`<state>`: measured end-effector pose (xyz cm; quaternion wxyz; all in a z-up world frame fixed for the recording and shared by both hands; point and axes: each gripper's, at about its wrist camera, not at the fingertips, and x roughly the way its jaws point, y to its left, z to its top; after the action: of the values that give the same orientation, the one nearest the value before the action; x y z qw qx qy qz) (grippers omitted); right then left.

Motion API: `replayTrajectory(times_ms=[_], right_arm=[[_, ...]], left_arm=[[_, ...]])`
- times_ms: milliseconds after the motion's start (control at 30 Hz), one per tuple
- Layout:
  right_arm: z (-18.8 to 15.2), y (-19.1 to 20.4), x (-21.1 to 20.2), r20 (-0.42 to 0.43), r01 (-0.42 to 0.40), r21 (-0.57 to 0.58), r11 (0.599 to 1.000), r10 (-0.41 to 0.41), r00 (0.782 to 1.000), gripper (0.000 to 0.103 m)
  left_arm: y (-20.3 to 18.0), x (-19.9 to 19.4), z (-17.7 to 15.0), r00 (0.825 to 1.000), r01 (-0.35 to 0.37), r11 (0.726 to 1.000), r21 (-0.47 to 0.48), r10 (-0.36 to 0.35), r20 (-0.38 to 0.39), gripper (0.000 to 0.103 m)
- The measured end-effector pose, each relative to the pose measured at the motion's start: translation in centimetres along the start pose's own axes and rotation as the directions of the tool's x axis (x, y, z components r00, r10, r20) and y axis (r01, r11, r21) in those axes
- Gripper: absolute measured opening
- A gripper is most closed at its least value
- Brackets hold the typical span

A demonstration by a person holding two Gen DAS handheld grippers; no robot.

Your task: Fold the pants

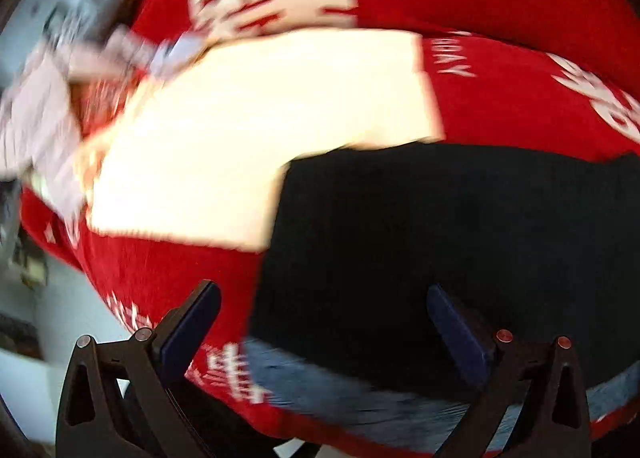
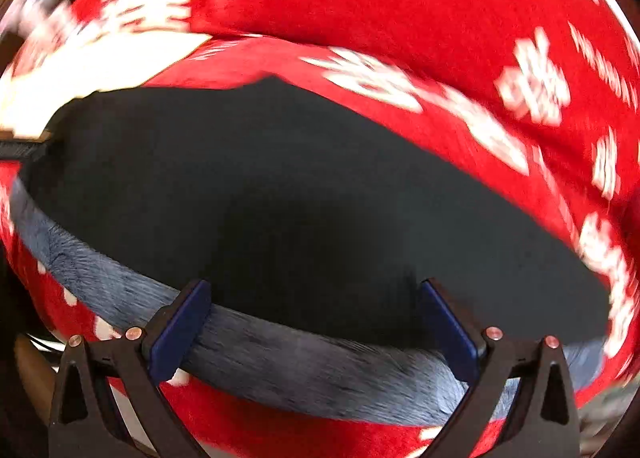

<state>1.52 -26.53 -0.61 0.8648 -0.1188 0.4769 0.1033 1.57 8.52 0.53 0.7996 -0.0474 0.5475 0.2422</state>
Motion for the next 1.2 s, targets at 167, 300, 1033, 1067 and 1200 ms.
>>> replayTrajectory(times_ms=[167,300,1033,1067,1200], right_arm=[[-1.7,-9.8,-0.6,-0.055,0.139,0.198,0.97,-0.13,0.99,0.103],[-2.4,-11.5,-2.8,-0.075,0.23,0.271,0.935,-0.217,0.973,0.103],[-5.5,-15.4,-3.3,-0.1,0.179,0.333,0.926,-0.155,0.983,0.103],[-6.1,-17.2,-3.8,-0.094,0.177,0.386,0.905,-0.152,0.984,0.103],[-9.4,-22.8,-4.7,-0.066,0.136,0.582,0.802,-0.121,0.991,0.103]], left_arm=[[5.5,1.4,-3.3,0.997,0.054,0.991,-0.123,-0.06,-0.041,0.103],[6.7,0.2,-5.5,0.992,0.115,0.979,-0.169,-0.122,-0.03,0.103],[-3.0,-5.7,-6.6,0.994,0.092,0.983,0.158,-0.1,0.044,0.103],[-4.3,-6.3,-6.3,0.992,0.104,0.978,0.184,-0.114,0.049,0.103],[-11.3,-8.4,-5.6,0.981,0.165,0.939,0.303,-0.188,0.047,0.103]])
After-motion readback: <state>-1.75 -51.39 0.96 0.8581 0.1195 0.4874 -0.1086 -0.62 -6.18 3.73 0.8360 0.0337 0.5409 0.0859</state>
